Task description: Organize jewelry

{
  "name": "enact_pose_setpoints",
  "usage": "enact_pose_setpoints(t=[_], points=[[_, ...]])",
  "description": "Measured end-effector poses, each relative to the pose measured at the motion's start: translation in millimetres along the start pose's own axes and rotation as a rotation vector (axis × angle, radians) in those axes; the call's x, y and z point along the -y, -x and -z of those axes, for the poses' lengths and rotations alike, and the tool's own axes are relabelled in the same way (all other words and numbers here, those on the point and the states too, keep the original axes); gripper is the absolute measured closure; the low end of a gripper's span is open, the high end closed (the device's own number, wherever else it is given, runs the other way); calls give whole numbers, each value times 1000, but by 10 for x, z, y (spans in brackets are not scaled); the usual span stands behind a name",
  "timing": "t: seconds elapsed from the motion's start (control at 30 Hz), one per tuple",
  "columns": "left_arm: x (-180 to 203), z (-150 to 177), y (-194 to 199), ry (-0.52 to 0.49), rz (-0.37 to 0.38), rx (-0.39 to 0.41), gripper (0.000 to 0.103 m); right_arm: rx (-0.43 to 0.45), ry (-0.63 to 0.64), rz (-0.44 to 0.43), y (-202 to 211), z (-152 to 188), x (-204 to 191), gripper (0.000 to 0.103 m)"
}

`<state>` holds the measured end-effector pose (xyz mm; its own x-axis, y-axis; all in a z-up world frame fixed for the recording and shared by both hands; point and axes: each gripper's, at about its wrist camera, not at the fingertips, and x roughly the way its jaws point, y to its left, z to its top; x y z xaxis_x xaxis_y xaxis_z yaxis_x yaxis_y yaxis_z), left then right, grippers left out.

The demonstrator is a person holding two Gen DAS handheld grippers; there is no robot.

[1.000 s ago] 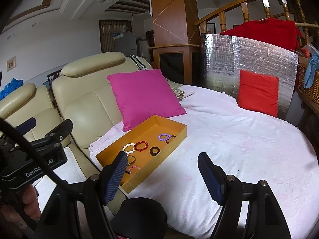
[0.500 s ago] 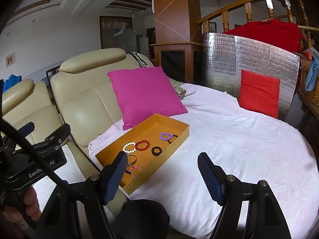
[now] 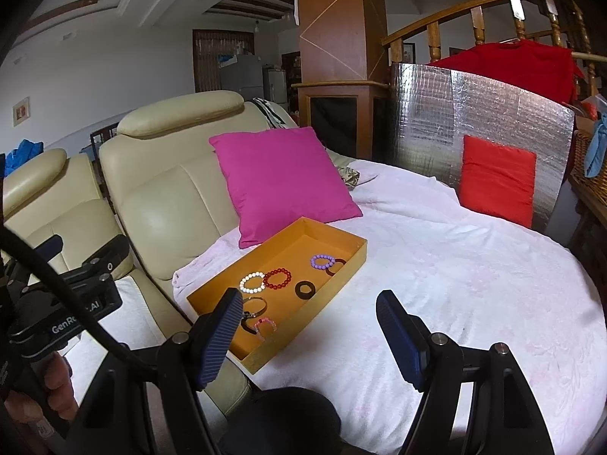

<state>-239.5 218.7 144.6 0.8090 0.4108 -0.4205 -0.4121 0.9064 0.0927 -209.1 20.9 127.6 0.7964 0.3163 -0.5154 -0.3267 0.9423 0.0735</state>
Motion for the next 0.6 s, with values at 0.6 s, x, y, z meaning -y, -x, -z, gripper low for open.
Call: enact_pose_setpoints(t=[0.6], points=[[205,-40,-266,-3,2,-35,0,-1,-38,-28,-203,-69,160,27]])
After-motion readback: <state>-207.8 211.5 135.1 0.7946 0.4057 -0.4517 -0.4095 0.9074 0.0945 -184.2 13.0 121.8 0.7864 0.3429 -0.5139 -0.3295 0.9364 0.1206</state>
